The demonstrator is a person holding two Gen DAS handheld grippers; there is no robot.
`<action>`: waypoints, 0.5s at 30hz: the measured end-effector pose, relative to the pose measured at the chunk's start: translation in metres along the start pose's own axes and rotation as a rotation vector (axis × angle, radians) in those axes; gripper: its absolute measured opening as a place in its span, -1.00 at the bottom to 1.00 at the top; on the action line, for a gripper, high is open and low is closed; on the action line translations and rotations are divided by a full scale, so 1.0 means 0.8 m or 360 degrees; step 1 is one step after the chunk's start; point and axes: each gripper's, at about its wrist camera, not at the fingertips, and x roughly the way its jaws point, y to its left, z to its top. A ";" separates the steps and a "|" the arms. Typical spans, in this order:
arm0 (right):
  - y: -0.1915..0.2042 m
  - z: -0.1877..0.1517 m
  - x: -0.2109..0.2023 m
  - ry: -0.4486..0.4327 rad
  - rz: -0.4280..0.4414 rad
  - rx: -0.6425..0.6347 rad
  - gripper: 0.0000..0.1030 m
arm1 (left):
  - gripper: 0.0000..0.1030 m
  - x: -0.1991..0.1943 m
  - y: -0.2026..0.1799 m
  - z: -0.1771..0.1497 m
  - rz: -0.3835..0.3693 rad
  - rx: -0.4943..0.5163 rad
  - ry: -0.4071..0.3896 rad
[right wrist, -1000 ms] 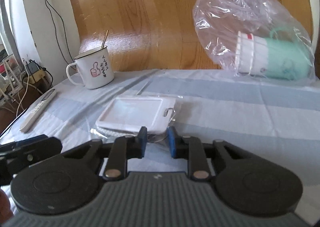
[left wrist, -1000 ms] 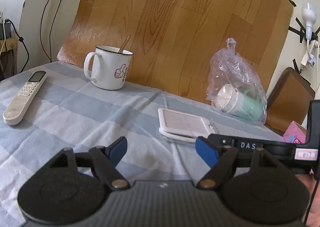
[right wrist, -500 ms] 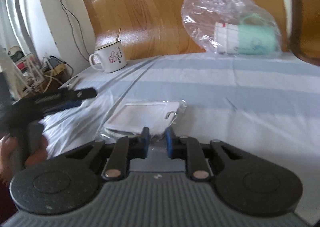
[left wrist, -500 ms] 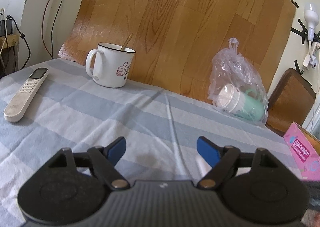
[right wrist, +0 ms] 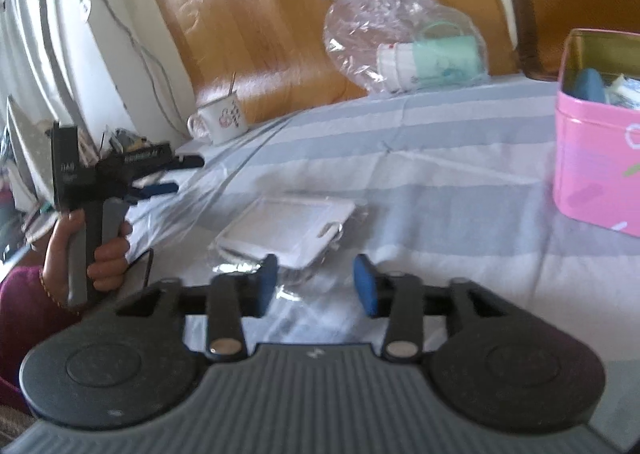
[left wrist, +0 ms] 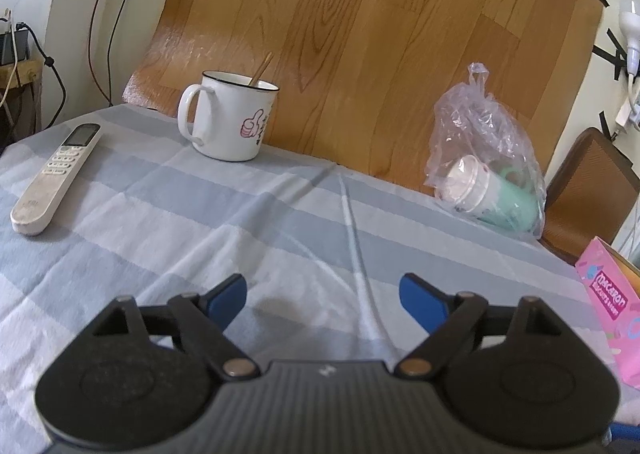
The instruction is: Organize soft objects
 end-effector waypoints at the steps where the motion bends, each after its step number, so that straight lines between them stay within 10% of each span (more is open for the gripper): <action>1: -0.002 0.001 -0.001 -0.0011 0.0007 0.0016 -0.07 | 0.68 0.000 0.000 0.000 0.0003 0.0000 0.0002; 15: -0.029 -0.006 -0.007 -0.0052 0.0067 0.0174 -0.02 | 0.70 0.001 -0.002 0.000 0.0008 0.0026 0.0009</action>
